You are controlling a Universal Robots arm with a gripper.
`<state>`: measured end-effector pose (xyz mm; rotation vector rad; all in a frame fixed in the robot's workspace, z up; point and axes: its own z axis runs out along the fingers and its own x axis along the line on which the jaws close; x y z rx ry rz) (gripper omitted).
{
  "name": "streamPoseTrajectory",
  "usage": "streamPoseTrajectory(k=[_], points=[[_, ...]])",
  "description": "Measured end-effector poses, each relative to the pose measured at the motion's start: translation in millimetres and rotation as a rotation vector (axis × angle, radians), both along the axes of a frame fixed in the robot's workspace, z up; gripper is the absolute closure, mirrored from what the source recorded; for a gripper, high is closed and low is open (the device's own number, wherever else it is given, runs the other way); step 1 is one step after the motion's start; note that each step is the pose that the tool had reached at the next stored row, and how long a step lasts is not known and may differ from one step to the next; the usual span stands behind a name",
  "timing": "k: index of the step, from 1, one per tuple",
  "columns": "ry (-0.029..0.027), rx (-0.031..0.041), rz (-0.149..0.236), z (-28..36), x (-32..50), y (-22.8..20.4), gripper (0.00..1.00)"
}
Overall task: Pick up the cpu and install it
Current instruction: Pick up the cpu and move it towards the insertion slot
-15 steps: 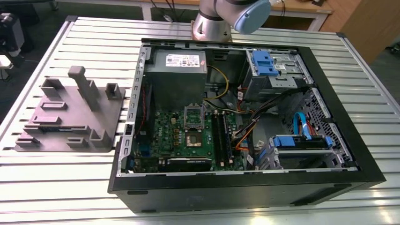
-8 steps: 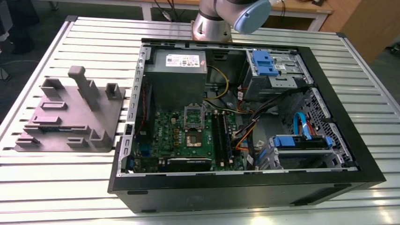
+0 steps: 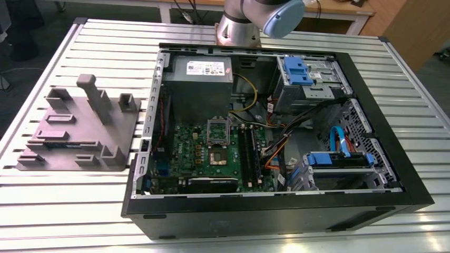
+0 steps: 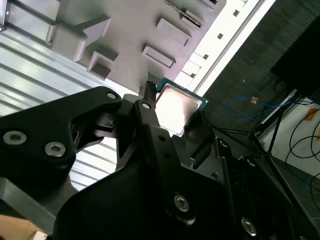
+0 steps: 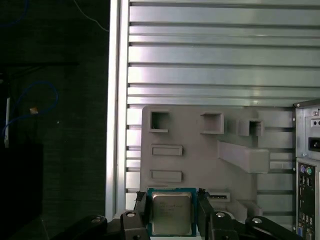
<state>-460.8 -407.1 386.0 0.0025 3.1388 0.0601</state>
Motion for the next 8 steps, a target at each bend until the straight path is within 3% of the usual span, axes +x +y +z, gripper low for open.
streamPoseTrajectory(k=[4, 8], points=[[0.0002, -0.0001, 0.000, 0.1, 4.2, 0.0, 0.53], [0.0002, -0.0001, 0.000, -0.1, 18.7, 0.0, 0.53]])
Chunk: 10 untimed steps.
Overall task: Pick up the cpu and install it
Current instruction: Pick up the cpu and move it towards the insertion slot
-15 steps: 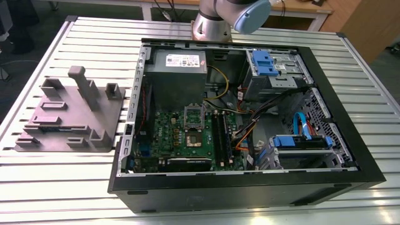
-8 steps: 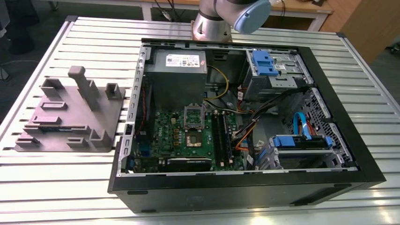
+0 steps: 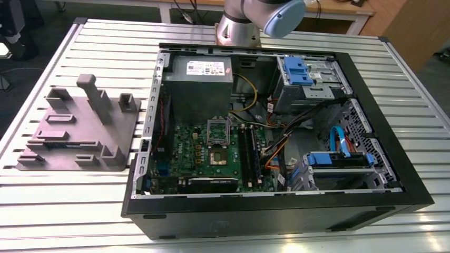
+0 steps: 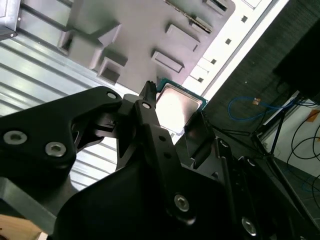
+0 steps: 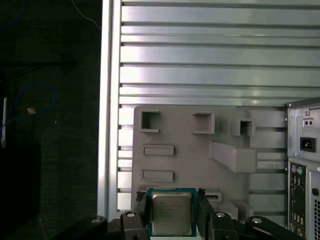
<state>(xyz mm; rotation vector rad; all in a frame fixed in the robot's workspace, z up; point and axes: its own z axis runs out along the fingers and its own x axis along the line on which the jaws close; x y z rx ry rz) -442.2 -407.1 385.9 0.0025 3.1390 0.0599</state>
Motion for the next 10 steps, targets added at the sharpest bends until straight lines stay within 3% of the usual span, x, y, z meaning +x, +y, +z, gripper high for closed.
streamPoseTrajectory(k=[10], points=[[0.0000, 0.0000, 0.000, -0.4, 31.0, 0.0, 0.53]])
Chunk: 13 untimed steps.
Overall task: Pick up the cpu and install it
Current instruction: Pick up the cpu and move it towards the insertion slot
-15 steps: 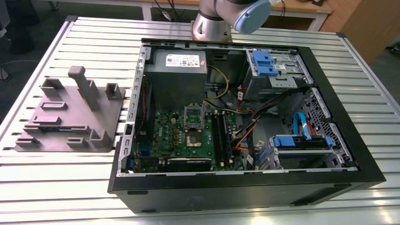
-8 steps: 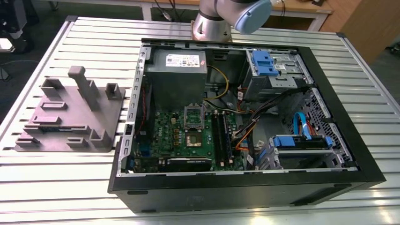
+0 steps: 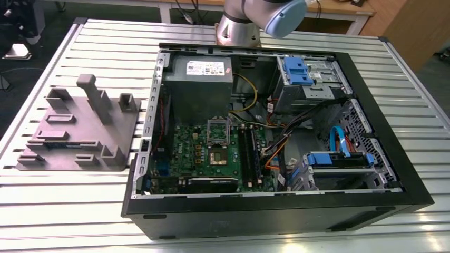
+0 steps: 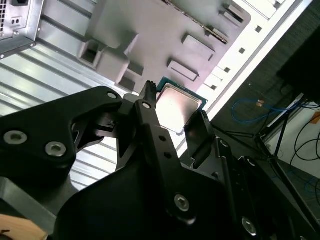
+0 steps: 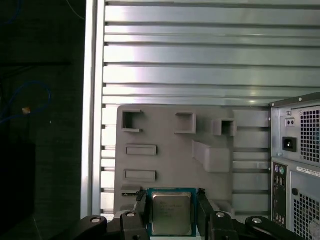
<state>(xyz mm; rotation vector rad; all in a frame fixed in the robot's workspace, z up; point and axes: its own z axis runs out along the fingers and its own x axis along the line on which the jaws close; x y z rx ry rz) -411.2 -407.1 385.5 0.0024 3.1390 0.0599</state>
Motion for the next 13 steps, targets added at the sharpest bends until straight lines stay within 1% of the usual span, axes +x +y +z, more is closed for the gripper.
streamPoseTrajectory(k=[3, 10, 13], points=[[-0.0001, 0.0001, 0.000, -0.3, 9.5, 0.0, 0.53], [0.0000, 0.0000, 0.000, -3.6, 40.5, 0.0, 0.53], [0.0001, 0.0000, 0.000, -4.5, 50.0, 0.0, 0.53]])
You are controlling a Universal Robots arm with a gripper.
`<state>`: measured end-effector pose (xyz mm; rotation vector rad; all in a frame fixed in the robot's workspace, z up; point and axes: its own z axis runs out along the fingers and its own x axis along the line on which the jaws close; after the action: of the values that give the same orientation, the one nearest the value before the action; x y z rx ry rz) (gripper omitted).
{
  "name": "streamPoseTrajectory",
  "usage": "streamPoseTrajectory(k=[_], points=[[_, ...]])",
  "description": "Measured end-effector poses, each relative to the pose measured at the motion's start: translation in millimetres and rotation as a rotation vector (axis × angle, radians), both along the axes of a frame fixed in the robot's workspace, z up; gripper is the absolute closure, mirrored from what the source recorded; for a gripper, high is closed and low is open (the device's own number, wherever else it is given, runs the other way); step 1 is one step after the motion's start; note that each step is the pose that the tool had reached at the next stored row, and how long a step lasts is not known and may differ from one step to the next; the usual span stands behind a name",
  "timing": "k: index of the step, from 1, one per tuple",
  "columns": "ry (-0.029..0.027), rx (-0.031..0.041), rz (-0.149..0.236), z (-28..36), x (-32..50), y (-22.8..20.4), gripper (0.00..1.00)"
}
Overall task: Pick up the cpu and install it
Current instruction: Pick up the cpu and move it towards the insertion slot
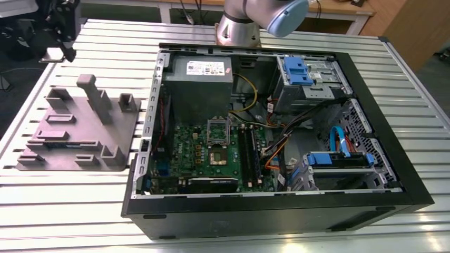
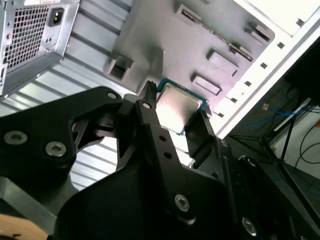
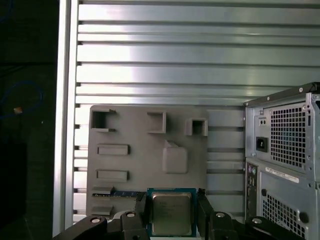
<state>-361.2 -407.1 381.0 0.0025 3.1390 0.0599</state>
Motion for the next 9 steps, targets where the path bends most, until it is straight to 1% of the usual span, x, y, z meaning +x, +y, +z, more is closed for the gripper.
streamPoseTrajectory(k=[7, 9], points=[[0.0000, 0.0000, -0.007, -1.4, 14.7, 0.0, 0.53], [-0.0002, 0.0001, -0.008, -1.8, 20.5, 0.0, 0.53]])
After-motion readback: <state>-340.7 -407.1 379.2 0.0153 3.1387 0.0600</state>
